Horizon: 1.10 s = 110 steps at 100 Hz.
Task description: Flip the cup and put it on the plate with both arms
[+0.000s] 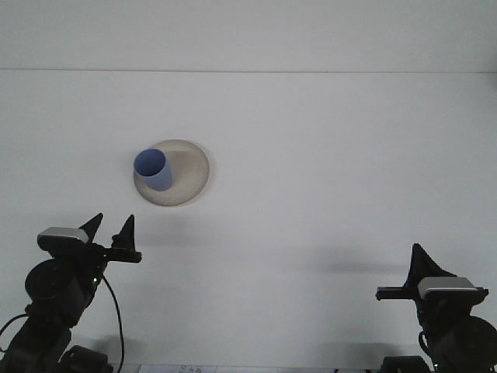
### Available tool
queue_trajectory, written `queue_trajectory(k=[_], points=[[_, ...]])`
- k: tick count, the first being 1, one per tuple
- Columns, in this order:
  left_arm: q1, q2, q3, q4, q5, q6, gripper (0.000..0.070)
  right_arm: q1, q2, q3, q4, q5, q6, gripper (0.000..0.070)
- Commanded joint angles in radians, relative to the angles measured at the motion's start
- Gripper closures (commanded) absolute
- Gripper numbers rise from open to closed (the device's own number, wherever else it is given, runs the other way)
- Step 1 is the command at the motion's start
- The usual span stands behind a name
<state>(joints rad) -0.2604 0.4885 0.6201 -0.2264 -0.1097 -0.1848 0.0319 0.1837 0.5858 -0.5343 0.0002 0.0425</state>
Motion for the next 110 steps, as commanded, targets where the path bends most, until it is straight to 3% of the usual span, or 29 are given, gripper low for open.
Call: queue_trajectory(k=[1, 100, 110], points=[[-0.003, -0.003, 0.005, 0.011, -0.007, 0.017, 0.07, 0.0, 0.001, 0.007, 0.01, 0.0, 0.011, 0.07], [-0.002, -0.068, 0.005, 0.01, -0.007, 0.016, 0.0687, 0.0, 0.0, 0.009, 0.011, 0.0, 0.01, 0.07], [0.011, -0.119, -0.022, 0.066, -0.007, 0.064, 0.0687, 0.0, 0.0, 0.009, 0.011, 0.001, 0.01, 0.07]])
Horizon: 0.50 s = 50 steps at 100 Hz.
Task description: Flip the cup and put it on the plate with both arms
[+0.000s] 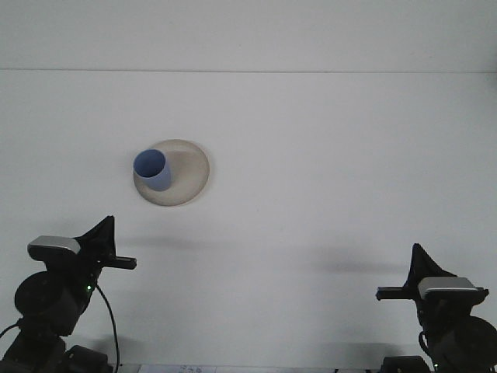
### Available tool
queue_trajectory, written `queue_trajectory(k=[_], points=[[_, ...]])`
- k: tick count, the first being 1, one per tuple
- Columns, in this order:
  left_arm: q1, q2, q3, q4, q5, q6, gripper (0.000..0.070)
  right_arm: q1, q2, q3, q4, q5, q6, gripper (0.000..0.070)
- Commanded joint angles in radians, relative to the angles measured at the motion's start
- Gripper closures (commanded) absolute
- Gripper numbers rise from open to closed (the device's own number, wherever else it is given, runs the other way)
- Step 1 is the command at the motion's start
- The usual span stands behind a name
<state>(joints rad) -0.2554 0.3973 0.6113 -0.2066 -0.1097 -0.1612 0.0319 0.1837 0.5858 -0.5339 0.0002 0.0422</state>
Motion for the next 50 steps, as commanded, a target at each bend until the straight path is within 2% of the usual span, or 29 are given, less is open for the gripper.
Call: queue_trajectory(k=[1, 22, 37, 50], points=[[0.008, -0.034, -0.019, 0.053, -0.007, 0.041, 0.0687, 0.0, 0.0, 0.009, 0.01, 0.001, 0.011, 0.07], [0.11, -0.219, -0.253, 0.233, 0.0, 0.037, 0.0687, 0.0, 0.0, 0.009, 0.01, 0.0, 0.01, 0.07], [0.174, -0.367, -0.412, 0.255, 0.059, 0.037, 0.0687, 0.0, 0.0, 0.009, 0.01, 0.0, 0.01, 0.07], [0.18, -0.394, -0.49, 0.262, 0.066, 0.037, 0.0687, 0.0, 0.0, 0.009, 0.01, 0.0, 0.01, 0.07]])
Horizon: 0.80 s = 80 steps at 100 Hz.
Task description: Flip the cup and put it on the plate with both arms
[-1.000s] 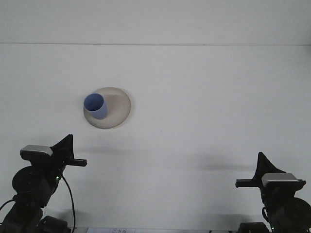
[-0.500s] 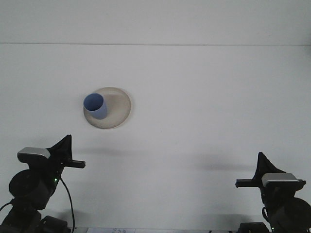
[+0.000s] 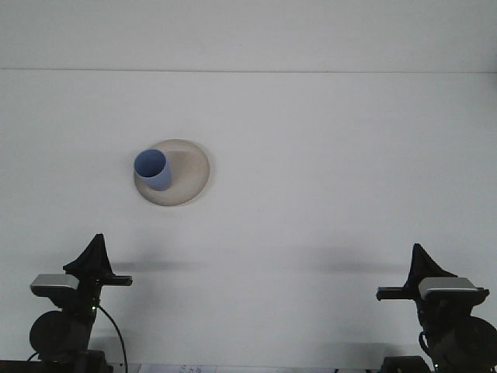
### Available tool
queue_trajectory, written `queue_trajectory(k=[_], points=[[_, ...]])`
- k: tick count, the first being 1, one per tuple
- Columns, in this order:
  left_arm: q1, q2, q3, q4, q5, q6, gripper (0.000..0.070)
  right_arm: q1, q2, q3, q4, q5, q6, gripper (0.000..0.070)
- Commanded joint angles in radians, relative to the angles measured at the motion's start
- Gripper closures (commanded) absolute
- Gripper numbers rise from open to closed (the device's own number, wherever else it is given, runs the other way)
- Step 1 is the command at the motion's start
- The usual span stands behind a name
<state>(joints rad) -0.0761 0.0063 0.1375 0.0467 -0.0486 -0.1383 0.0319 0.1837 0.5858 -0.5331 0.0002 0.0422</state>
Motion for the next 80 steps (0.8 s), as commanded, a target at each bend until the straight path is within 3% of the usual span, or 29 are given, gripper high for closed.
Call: queue_trajectory(k=[1, 27, 80], points=[[0.001, -0.003, -0.019, 0.007, 0.006, 0.014, 0.0687, 0.0, 0.0, 0.009, 0.009, 0.0, 0.01, 0.07], [-0.002, -0.003, -0.122, 0.125, 0.039, 0.014, 0.0687, 0.001, -0.001, 0.009, 0.017, 0.001, 0.01, 0.07], [-0.003, -0.003, -0.124, 0.119, 0.049, -0.01, 0.0687, 0.001, 0.0, 0.009, 0.017, 0.001, 0.011, 0.07]])
